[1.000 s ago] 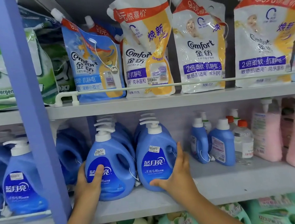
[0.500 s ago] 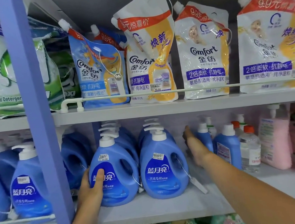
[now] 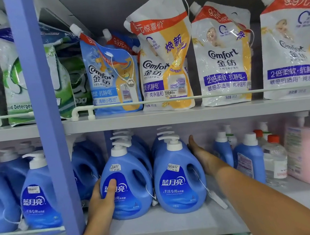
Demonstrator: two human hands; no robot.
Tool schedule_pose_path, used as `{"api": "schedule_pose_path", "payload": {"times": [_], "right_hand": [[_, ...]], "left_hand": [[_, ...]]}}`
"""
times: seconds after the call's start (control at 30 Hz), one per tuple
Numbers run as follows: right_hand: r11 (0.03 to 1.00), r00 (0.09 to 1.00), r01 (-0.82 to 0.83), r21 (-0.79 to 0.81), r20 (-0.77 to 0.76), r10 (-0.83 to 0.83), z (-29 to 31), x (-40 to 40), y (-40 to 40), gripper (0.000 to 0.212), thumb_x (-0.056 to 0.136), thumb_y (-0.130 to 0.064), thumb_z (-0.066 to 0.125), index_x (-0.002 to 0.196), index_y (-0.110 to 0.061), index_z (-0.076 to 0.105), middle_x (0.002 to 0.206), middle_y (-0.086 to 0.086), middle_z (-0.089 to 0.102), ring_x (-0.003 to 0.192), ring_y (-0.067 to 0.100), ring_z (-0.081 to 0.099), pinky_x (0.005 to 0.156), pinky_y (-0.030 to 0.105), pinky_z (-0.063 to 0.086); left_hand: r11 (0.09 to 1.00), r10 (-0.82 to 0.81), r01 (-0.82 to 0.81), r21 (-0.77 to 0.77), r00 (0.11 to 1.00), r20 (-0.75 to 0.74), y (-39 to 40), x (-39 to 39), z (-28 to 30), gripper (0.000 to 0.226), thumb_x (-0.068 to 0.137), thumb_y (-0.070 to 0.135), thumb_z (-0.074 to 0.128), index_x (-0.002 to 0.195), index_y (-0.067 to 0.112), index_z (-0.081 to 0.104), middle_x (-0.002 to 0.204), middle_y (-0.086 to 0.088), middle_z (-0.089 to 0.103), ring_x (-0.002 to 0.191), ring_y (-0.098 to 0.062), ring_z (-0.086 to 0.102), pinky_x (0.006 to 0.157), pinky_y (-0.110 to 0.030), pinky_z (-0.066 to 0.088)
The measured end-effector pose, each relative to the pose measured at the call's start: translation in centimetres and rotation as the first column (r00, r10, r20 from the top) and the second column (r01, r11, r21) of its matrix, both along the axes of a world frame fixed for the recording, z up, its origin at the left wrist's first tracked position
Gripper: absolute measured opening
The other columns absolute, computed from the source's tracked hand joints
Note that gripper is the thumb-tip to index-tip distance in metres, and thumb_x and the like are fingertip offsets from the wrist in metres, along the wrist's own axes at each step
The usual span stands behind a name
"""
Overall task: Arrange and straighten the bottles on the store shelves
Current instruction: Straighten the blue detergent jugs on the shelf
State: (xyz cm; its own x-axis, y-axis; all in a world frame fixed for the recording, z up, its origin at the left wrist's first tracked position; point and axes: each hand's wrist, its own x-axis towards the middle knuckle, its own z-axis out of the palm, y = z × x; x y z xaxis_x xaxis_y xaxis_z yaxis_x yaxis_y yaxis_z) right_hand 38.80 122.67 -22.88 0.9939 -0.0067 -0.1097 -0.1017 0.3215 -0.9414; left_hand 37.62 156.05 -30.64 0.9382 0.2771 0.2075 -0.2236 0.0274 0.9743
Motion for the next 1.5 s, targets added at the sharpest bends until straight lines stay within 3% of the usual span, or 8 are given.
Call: {"api": "schedule_pose_path", "payload": {"times": [0.23,0.37,0.53,0.7,0.87,1.03,1.13,1.5], "right_hand": [[0.851,0.876,0.460,-0.253,0.285,-0.389,-3.6,-5.7,2.1,0.052,0.075,-0.079,0.063,0.119,-0.051,0.060,0.128,-0.009,0.068,0.101,0.000,0.069,0.086,0.026,0.053],[0.821,0.826,0.440,-0.364,0.523,-0.211,-6.7,-8.4,4.4,0.086,0.064,-0.058,0.091,0.136,-0.046,0.047,0.132,-0.021,0.061,0.116,-0.008,0.061,0.087,0.019,0.056],[0.799,0.825,0.437,-0.412,0.537,-0.174,-6.8,-10.5,3.6,0.063,0.079,-0.047,0.085,0.133,-0.046,0.053,0.133,-0.026,0.061,0.122,-0.006,0.059,0.096,0.021,0.055],[0.395,0.580,0.814,-0.426,0.615,-0.534,-4.6,-12.8,-4.8,0.039,0.087,-0.034,0.074,0.123,-0.023,0.062,0.118,-0.007,0.064,0.098,0.006,0.063,0.081,0.021,0.050],[0.177,0.671,0.680,-0.711,0.507,-0.541,-2.4,-12.9,-11.6,0.053,0.094,-0.030,0.071,0.139,-0.009,0.053,0.137,0.018,0.054,0.111,0.037,0.062,0.084,0.039,0.049],[0.002,0.738,0.510,-0.860,0.436,-0.515,-2.4,-10.5,-13.7,0.059,0.094,-0.051,0.060,0.143,-0.022,0.042,0.132,0.006,0.053,0.108,0.031,0.066,0.083,0.040,0.054],[-0.008,0.779,0.432,-0.902,0.378,-0.500,-3.2,-8.9,-14.5,0.061,0.092,-0.061,0.058,0.137,-0.024,0.043,0.121,0.000,0.065,0.104,0.025,0.070,0.077,0.032,0.052],[0.322,0.875,0.474,-0.819,0.399,-0.274,-4.6,-13.8,-20.6,0.024,0.086,-0.042,0.071,0.103,-0.036,0.055,0.096,-0.010,0.066,0.081,0.014,0.064,0.059,0.026,0.043]], "left_hand": [[0.998,-0.037,0.032,0.049,0.994,0.099,-0.1,-0.9,0.2,0.048,0.085,0.048,0.078,0.110,0.077,0.049,0.109,0.027,0.069,0.095,-0.001,0.071,0.063,-0.017,0.059],[0.982,-0.054,0.026,0.185,0.988,0.143,-0.3,-2.2,0.6,0.083,0.074,0.039,0.091,0.126,0.073,0.036,0.122,0.028,0.057,0.105,0.002,0.061,0.080,-0.028,0.055],[0.970,0.106,-0.138,0.202,0.981,0.160,-2.3,-5.1,0.1,0.085,0.081,0.038,0.084,0.152,0.032,0.037,0.141,0.001,0.051,0.122,-0.022,0.057,0.099,-0.041,0.050],[0.959,0.088,-0.242,0.149,0.751,0.654,-9.8,-11.8,-1.7,0.045,0.086,0.043,0.069,0.120,0.012,0.064,0.131,-0.011,0.066,0.125,-0.028,0.060,0.106,-0.039,0.047],[0.907,-0.388,0.276,0.318,0.843,0.374,-22.7,-14.0,-0.7,0.031,0.083,0.036,0.069,0.113,0.044,0.063,0.119,0.021,0.063,0.113,-0.003,0.063,0.096,-0.013,0.045],[0.891,-0.340,0.282,0.354,0.934,0.110,-33.6,-7.4,2.0,0.020,0.096,0.020,0.066,0.090,0.038,0.060,0.092,0.007,0.069,0.086,-0.006,0.065,0.071,-0.013,0.047],[0.885,-0.192,0.155,0.439,0.981,0.040,-37.3,-2.9,2.4,0.023,0.096,0.021,0.066,0.073,0.017,0.063,0.063,0.005,0.062,0.057,-0.005,0.062,0.043,-0.012,0.035],[0.834,-0.099,0.081,0.545,0.995,0.002,-34.1,-4.7,0.9,0.016,0.100,0.024,0.063,0.090,0.013,0.057,0.083,-0.003,0.064,0.078,-0.023,0.057,0.066,-0.033,0.038]]}}
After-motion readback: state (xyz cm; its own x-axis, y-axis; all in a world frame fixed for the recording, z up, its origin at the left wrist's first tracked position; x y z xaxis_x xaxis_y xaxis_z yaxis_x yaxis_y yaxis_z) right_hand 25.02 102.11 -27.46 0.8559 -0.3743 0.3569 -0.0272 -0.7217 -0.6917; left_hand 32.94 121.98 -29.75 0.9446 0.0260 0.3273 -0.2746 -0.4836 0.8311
